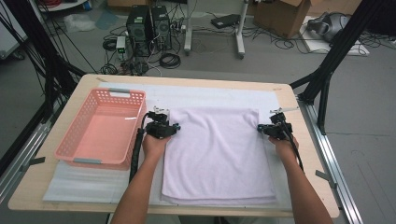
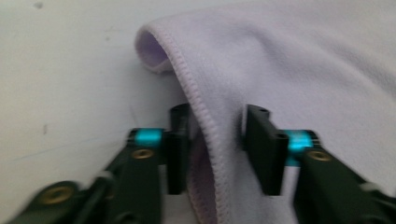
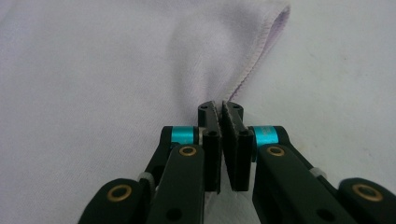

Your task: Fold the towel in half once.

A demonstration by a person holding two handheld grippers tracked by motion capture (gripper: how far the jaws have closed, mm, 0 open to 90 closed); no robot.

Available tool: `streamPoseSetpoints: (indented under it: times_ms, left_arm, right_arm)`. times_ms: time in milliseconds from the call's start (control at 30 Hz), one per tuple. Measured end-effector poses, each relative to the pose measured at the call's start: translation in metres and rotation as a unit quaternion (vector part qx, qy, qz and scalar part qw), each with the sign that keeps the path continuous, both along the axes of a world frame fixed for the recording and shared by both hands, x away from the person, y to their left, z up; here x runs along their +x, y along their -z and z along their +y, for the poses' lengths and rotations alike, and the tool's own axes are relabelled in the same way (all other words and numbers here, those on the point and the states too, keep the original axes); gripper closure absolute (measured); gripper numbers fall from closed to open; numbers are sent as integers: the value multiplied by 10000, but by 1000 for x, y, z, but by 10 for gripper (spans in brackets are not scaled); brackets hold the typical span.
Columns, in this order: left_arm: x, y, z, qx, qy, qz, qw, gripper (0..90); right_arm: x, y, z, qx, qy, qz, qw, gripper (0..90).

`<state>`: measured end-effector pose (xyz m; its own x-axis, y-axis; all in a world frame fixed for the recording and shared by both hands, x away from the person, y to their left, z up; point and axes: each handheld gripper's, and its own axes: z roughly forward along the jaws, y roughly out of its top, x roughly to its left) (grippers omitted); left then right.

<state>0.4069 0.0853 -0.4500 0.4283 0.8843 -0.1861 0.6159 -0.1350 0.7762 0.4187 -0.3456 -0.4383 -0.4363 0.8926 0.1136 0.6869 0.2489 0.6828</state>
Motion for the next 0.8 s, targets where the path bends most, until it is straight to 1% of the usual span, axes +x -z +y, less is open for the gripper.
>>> streamPoseSetpoints:
  times_ms: [33,67,100,133,167,233,267,300,333,367,400,433,467,500,533,567,633,667,700,733,800]
  left_arm:
    - [1,-1,-3,38,-73,-21,10000,836]
    - [1,-1,-4,49,-115,-71,9999,850]
    - [3,-2,-5,56,-177,-133,9997,856]
    - [4,-4,-5,56,-234,-239,9994,858]
    - [4,-8,-5,18,-285,-381,9989,859]
    - [5,-15,-6,-20,-325,-738,9967,860]
    - [8,-18,-6,-17,-326,-790,9963,860]
    - [9,-18,-7,-46,-332,-854,9958,860]
    - [9,-17,-7,-29,-327,-860,9958,859]
    - [9,-15,-7,5,-314,-797,9963,857]
    - [10,-12,-7,-9,-310,-685,9972,847]
    - [10,-9,-7,-23,-304,-536,9981,809]
    - [10,-7,-7,-41,-342,-383,9987,713]
    - [8,-6,-6,-71,-344,-258,9990,594]
    - [4,-4,-6,-25,-340,-194,9992,521]
    - [1,-4,-6,8,-321,-214,9993,489]
    - [-7,-4,-5,53,-213,-74,9997,437]
    - [-13,-4,-3,-28,-184,-159,9997,420]
    - [-19,-5,-2,-114,-201,-259,9994,432]
    - [-26,-6,0,-138,-159,-282,9994,433]
    - [-34,-6,1,-146,-63,-250,9996,430]
  right_arm:
    - [0,0,-1,30,69,-10,10000,870]
    - [-1,-1,-2,-30,172,-65,9998,871]
    - [-1,-1,-3,-39,227,-124,9997,872]
    - [-2,-2,-5,-66,261,-195,9994,873]
    - [-2,-4,-5,-83,302,-313,9990,874]
    - [-4,-11,-5,-105,416,-587,9974,874]
    - [-5,-14,-6,-84,502,-733,9960,874]
    - [-5,-16,-6,-27,593,-867,9945,874]
    - [-4,-17,-6,10,657,-918,9936,873]
    - [-4,-17,-6,19,673,-911,9936,873]
    - [-4,-15,-6,13,690,-865,9939,872]
    - [-4,-13,-5,-30,709,-817,9941,868]
    - [-3,-11,-4,-39,722,-740,9946,854]
    - [-3,-10,-4,-55,704,-667,9953,827]
    - [-4,-10,-3,-78,716,-643,9953,761]
    - [-5,-10,-4,-30,718,-635,9954,694]
    - [-8,-15,-5,55,648,-624,9959,652]
    - [-10,-17,-5,76,611,-637,9961,644]
    - [-13,-20,-5,117,509,-644,9966,640]
    - [-16,-23,-4,92,449,-704,9965,638]
    - [-26,-28,-3,36,344,-893,9954,638]
